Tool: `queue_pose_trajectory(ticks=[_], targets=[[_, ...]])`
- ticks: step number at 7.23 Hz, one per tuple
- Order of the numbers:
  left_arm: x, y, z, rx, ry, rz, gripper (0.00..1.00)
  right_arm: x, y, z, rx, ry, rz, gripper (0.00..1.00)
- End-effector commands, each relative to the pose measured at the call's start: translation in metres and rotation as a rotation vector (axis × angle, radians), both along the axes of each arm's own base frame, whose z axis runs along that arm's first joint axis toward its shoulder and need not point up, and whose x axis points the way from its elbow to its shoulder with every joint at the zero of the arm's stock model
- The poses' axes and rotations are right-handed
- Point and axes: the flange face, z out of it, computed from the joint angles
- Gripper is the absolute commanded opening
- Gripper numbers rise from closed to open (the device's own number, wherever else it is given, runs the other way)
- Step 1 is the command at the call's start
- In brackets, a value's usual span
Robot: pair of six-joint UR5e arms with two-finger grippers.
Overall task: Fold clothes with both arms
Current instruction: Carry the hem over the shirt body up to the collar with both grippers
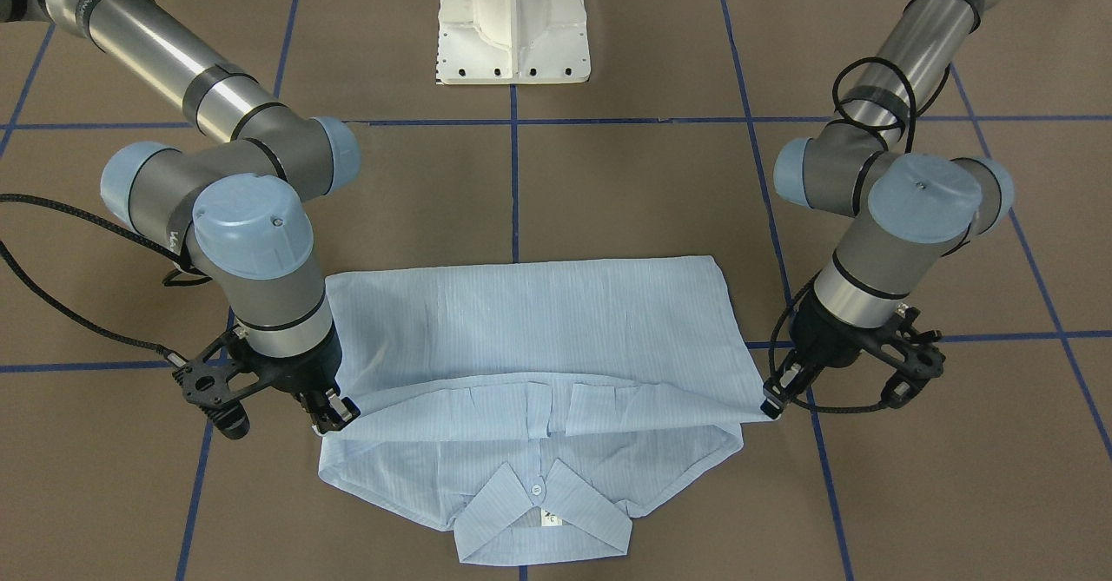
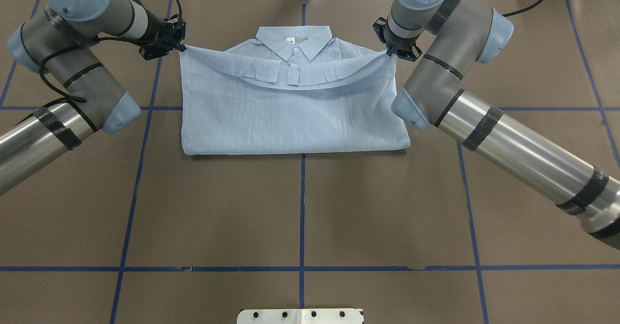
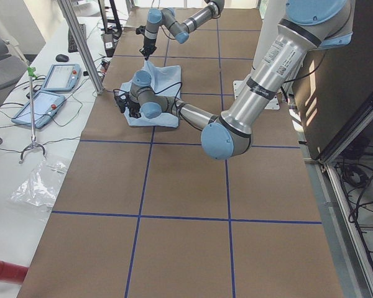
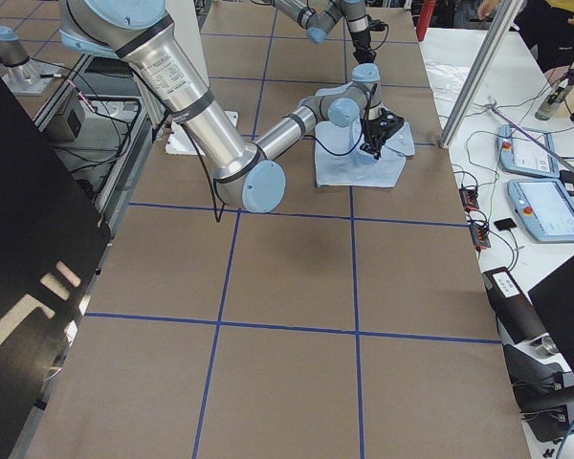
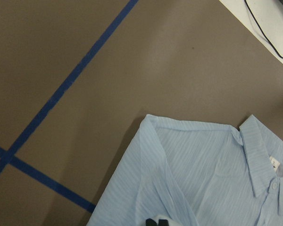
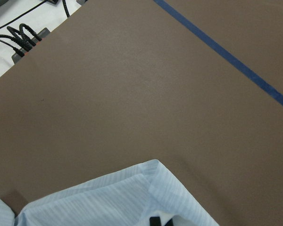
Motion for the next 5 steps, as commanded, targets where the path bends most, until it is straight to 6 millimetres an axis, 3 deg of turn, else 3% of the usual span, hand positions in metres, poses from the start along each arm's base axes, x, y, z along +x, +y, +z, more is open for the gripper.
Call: queue_pose_trajectory(ticks=[1, 5], targets=[[0.016, -0.021, 0.011, 0.008, -0.036, -0.019, 0.00, -0.004, -0.012, 0.012, -0.001, 0.029, -0.017, 0.00], [0.038, -0.010, 0.014, 0.021, -0.056, -0.012, 0.00, -0.011, -0.017, 0.026, 0.018, 0.023, -0.020, 0.00]])
